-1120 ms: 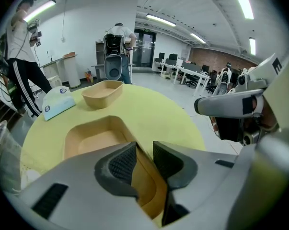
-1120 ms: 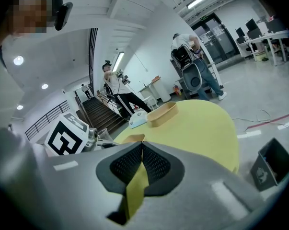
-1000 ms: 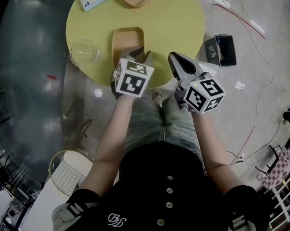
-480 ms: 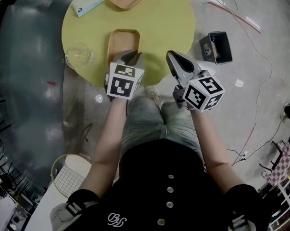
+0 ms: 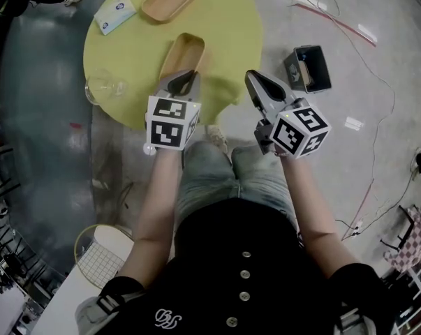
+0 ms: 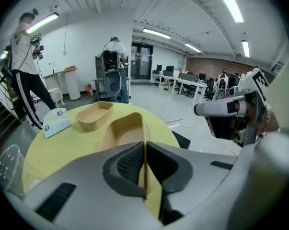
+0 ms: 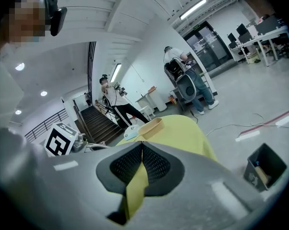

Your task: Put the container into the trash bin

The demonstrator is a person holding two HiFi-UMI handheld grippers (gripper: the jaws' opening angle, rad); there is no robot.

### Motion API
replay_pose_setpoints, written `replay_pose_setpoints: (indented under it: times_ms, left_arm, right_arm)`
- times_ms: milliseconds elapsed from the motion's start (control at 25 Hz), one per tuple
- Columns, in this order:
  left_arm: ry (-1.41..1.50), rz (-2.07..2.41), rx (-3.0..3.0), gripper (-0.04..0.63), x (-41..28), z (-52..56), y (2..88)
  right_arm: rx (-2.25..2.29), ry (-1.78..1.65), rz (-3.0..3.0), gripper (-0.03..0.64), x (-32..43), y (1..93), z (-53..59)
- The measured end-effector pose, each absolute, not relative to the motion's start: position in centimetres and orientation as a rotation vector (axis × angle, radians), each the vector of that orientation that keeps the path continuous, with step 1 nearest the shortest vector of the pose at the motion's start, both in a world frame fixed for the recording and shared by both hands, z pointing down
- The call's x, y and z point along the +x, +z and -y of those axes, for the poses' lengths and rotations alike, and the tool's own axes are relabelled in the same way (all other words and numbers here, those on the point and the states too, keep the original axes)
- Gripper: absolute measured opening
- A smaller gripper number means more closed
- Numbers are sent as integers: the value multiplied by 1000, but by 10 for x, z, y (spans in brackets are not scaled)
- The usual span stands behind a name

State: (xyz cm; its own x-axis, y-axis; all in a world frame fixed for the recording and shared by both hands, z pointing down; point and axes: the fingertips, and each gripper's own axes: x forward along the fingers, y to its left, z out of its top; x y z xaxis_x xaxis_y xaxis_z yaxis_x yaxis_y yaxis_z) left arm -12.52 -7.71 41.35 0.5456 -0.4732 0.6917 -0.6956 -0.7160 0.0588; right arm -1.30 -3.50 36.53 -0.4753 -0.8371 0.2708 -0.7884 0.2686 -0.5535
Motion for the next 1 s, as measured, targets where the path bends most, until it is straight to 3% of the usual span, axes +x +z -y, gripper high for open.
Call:
replay_pose_setpoints:
  times_ms: [600,1000]
  left_arm:
    - [624,784,2675,26,55,73,342]
    - [622,537,2719,26,183,45,363]
  right_arm:
    - [-1592,-923,-2420,5,137,348,22]
    - [-1700,-983,-2334,3,244,362,-1]
